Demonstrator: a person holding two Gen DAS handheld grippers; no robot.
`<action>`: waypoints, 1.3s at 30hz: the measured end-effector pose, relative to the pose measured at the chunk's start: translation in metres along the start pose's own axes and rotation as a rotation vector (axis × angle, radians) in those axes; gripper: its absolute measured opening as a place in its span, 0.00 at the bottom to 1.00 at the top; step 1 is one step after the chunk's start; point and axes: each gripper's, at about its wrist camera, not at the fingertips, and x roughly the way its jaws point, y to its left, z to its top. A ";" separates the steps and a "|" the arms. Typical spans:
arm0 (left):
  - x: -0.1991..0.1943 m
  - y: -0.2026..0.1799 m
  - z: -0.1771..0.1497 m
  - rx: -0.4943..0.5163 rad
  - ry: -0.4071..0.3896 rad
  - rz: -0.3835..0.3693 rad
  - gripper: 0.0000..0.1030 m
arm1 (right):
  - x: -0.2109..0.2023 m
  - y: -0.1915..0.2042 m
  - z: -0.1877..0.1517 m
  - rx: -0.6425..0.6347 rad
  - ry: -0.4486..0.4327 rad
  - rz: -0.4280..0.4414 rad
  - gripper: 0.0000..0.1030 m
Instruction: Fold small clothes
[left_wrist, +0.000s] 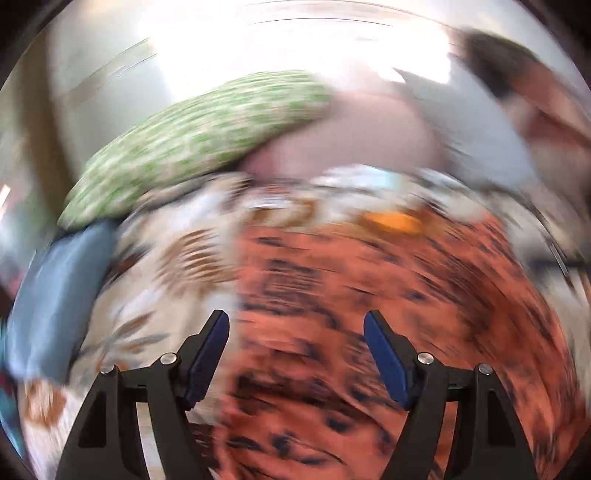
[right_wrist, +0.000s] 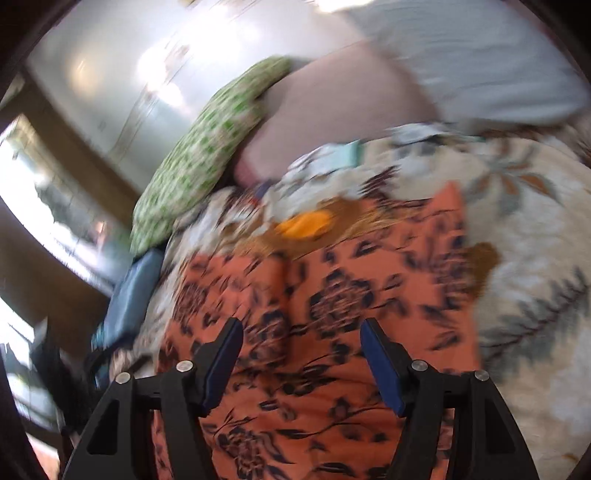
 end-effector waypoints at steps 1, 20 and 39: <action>0.010 0.015 0.004 -0.071 0.016 0.040 0.74 | 0.013 0.014 -0.003 -0.030 0.045 0.048 0.68; 0.104 0.080 -0.019 -0.199 0.261 0.139 0.23 | 0.142 0.063 -0.066 0.511 0.187 0.259 0.61; 0.053 0.044 0.010 -0.173 -0.021 -0.009 0.29 | -0.030 -0.099 -0.036 0.937 -0.269 0.139 0.87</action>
